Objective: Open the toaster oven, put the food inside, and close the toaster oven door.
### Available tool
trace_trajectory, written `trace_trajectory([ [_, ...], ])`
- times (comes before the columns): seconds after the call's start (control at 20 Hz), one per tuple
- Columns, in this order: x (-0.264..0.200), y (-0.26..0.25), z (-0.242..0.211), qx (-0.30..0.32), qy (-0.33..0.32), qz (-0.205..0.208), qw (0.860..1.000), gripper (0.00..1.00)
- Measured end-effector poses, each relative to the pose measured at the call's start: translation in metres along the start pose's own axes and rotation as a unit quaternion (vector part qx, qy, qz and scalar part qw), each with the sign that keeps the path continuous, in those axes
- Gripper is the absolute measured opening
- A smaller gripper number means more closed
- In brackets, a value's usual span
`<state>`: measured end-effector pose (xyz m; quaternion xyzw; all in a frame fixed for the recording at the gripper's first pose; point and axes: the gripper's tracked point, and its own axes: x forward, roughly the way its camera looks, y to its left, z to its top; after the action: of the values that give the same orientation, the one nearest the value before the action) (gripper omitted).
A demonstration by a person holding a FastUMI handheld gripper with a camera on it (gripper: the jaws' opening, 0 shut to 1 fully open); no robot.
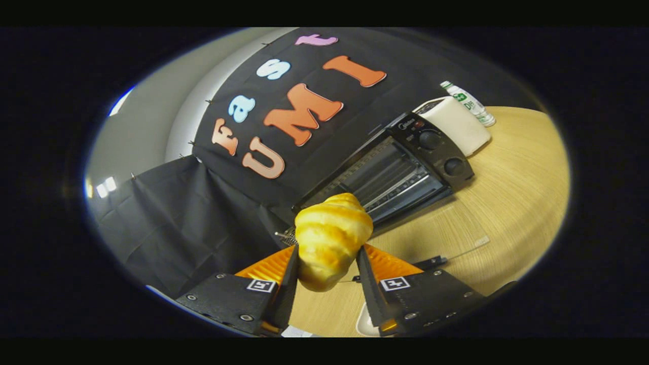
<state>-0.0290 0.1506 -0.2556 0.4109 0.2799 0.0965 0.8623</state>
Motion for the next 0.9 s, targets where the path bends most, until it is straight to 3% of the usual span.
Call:
trace_trajectory([
  [0.3, 0.075, -0.021, 0.021, 0.036, 0.013, -0.010, 0.999, 0.60],
  [0.65, 0.137, -0.046, 0.041, -0.017, 0.019, -0.063, 0.998, 0.60],
  [0.9, 0.162, -0.056, 0.049, -0.028, 0.013, -0.076, 0.997, 0.60],
])
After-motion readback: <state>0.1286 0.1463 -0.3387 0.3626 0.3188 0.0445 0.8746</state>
